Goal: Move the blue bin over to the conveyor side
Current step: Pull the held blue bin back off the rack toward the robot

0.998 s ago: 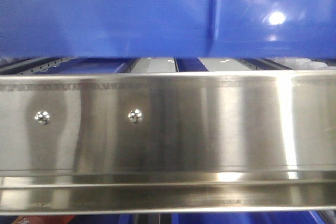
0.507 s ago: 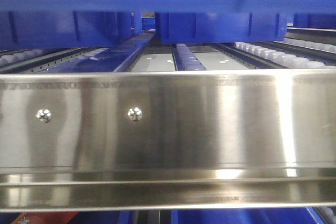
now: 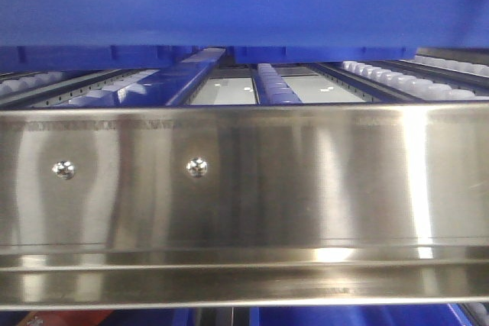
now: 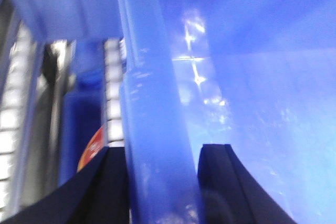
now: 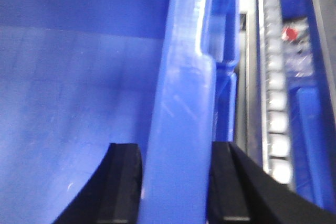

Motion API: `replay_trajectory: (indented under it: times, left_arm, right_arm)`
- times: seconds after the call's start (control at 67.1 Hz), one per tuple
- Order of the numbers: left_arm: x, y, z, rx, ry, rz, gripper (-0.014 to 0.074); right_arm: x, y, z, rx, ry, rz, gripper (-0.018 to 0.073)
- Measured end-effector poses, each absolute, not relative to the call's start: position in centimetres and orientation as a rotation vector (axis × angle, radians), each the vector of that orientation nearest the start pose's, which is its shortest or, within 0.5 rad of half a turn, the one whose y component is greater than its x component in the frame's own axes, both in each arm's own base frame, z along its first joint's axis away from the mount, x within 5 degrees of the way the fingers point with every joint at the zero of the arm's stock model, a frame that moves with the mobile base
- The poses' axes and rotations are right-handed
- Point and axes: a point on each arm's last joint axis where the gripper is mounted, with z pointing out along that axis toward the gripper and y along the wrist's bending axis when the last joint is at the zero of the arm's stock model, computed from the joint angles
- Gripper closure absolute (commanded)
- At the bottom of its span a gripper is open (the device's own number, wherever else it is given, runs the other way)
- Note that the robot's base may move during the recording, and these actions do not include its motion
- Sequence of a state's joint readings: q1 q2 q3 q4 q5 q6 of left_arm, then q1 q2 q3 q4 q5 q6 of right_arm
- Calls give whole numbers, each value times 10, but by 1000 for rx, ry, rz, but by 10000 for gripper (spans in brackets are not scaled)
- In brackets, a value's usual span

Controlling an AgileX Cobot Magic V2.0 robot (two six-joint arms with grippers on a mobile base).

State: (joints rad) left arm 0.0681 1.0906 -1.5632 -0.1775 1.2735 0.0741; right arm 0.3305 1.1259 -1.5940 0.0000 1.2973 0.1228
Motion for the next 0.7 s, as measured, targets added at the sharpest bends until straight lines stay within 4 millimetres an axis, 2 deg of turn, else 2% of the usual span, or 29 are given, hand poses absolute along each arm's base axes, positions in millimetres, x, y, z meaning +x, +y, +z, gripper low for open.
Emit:
replay_trajectory:
  times: [0.209, 0.492, 0.7]
  left_arm:
    - [174, -19, 485, 123, 2263, -173, 615]
    - [181, -25, 480, 36, 2295, -70, 615]
    - [180, -29, 478, 12, 2314, -68, 615]
  right_arm:
    - [158, 47, 492, -226, 2263, 149, 637]
    - [157, 47, 492, -228, 2263, 148, 637]
    - [157, 47, 492, -225, 2260, 144, 637]
